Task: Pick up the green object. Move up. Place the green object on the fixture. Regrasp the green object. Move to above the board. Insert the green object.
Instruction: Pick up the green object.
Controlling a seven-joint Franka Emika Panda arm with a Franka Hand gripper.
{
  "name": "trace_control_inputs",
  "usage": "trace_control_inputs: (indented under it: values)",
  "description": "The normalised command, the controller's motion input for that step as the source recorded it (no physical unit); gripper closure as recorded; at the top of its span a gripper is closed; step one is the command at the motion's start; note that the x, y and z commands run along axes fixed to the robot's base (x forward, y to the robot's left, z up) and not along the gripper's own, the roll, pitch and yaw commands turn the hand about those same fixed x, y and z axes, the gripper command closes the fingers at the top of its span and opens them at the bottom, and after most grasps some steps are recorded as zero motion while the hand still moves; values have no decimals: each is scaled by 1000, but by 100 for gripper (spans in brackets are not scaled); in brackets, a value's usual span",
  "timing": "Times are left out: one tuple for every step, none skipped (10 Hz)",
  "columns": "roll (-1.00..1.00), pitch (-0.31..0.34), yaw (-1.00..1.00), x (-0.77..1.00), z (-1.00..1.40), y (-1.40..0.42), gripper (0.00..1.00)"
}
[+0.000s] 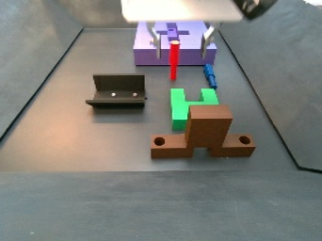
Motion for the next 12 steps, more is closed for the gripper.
trace_control_inputs:
  values:
    - [-43,0,0,131,-1000,120,0]
    - [-96,0,0,74,-954,171,0]
    - [-71,0,0,23,-843,100,0]
    - [-19,0,0,54,-709,14,0]
    - [0,0,-80,9,-491,0,0]
    - [0,16,-37,14,-451,0,0]
    - [0,0,-6,34,-526,0,0]
    - [0,17,-40,126,-383,9,0]
    - [0,23,-57,157,-180,43,0]
    - [0,0,0,11,-66,26,0]
    - [0,0,0,0,-60,29,0]
    - [-1,0,-43,0,-151,0,0]
